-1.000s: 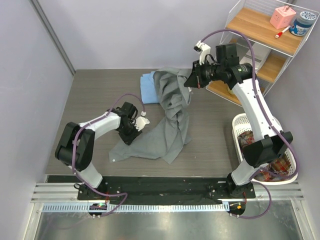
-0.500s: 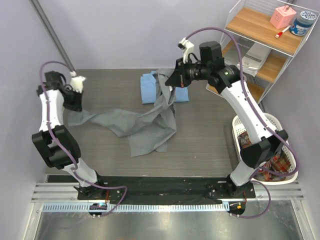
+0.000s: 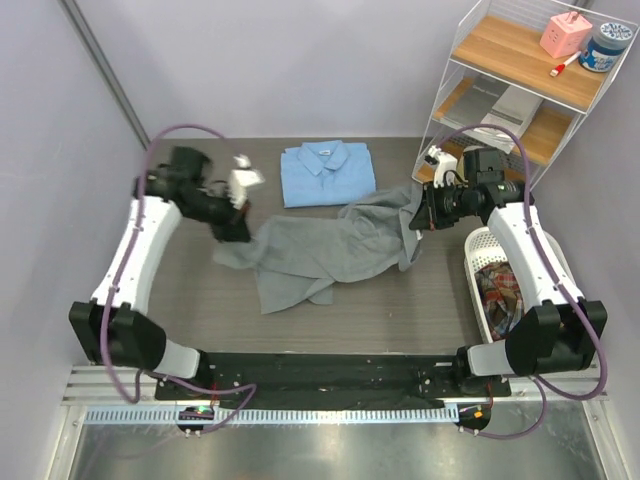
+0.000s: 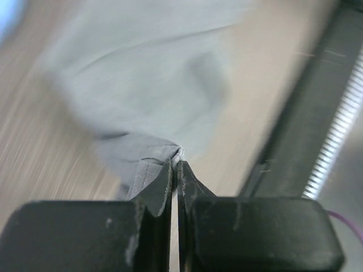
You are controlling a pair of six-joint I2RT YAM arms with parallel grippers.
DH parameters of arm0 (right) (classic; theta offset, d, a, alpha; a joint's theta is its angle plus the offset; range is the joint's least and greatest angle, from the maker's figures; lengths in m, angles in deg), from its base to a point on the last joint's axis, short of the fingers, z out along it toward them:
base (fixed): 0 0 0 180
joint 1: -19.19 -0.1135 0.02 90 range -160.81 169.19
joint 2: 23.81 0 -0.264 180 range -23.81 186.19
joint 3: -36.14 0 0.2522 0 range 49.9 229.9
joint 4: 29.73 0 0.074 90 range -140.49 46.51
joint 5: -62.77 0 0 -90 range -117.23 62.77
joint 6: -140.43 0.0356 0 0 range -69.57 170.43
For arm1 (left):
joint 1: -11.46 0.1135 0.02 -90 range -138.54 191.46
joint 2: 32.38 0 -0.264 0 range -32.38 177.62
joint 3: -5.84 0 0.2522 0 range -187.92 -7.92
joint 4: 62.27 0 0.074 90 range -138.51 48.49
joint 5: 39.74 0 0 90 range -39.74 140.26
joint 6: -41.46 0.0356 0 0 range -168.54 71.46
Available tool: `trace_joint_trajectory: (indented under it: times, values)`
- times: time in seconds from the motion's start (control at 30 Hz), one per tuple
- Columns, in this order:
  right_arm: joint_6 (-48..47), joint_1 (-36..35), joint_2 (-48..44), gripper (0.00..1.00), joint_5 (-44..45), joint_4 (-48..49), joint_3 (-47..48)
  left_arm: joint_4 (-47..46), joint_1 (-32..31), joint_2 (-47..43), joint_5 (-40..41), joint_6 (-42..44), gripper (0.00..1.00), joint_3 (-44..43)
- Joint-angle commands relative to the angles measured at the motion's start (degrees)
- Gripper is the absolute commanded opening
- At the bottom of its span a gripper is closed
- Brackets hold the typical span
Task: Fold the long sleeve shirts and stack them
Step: Flatten the shirt out
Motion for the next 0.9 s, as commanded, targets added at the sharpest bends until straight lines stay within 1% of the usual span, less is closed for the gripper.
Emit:
trace_joint_trajectory:
  times: [0.0,0.03,0.1,0.13,0.17,0.2,0.23,0.27,0.3,0.33,0.37,0.4,0.43,0.47,0.5,0.53,0.57,0.67,0.83,0.87]
  values:
    - [-4.72,1.04,1.7,0.01,0.35,-0.29,0.8,0.18,-23.93,-8.28,-10.28,-5.17,0.0,1.82]
    - [-5.33,1.3,1.87,0.01,0.87,-0.65,1.06,0.0,-30.49,-8.55,-10.98,-5.09,0.0,1.47]
    - [-8.13,2.18,2.31,0.01,1.49,-2.74,1.68,0.0,-35.11,-8.99,-11.69,-4.82,0.0,-0.11]
    - [-9.11,2.44,2.14,0.01,1.66,-3.28,1.77,0.87,-36.61,-8.82,-11.43,-2.82,0.03,-0.29]
    - [-10.16,2.53,1.88,0.01,1.49,-4.68,1.77,3.14,-36.54,-8.38,-10.73,-1.06,0.22,0.23]
    - [-12.0,2.45,1.7,0.01,1.58,-5.3,1.6,3.51,-36.54,-7.51,-8.2,0.61,0.34,1.11]
    - [-12.54,2.53,1.53,0.01,2.1,-5.57,1.33,2.64,-35.58,-7.06,-2.35,0.62,0.41,2.6]
    - [-13.42,2.53,1.35,0.01,2.19,-6.61,0.98,0.54,-33.74,-6.97,0.06,-1.46,0.51,7.22]
    - [-15.6,2.53,0.91,0.01,2.02,-7.41,0.28,-7.4,-31.11,-6.8,1.3,-3.83,0.56,10.05]
    - [-16.75,2.45,0.56,0.01,2.1,-7.85,-0.33,-10.09,-24.65,-5.49,1.05,-5.68,0.58,12.43]
    - [-17.72,2.53,0.12,0.01,2.37,-8.46,-0.95,-12.64,-21.89,-4.26,2.01,-6.83,0.63,15.06]
    - [-19.04,2.53,-0.67,0.01,2.54,-9.08,-1.91,-18.06,-19.95,-2.51,4.54,-9.02,0.64,15.53]
    - [-21.23,2.53,-1.02,0.01,2.63,-9.61,-2.53,-20.29,-17.4,0.56,7.26,-11.04,0.64,15.79]
    - [-22.21,2.53,-1.46,0.01,2.89,-10.22,-3.49,-21.79,-16.33,2.07,9.21,-11.76,0.65,15.53]
    - [-23.26,2.45,-2.07,0.01,2.72,-10.75,-3.85,-27.54,-15.45,3.04,11.75,-13.51,0.66,15.88]
    - [-25.18,2.53,-2.25,0.01,2.55,-11.71,-4.2,-29.43,-15.44,5.31,14.12,-14.22,0.67,16.84]
    - [-25.99,2.53,-2.52,0.01,2.54,-12.16,-4.82,-30.23,-15.44,6.46,16.84,-13.45,0.68,17.02]
    - [-28.1,2.53,-2.87,0.01,2.46,-13.65,-5.44,-33.49,-15.62,10.94,20.9,-12.13,0.68,17.46]
    - [-29.33,2.53,-1.91,0.01,2.63,-14.01,-6.49,-36.47,-17.11,17.01,25.83,-10.8,0.68,17.99]
    - [-29.6,2.53,-1.64,0.01,2.81,-13.83,-6.49,-37.35,-17.64,17.89,27.14,-10.54,0.66,18.43]
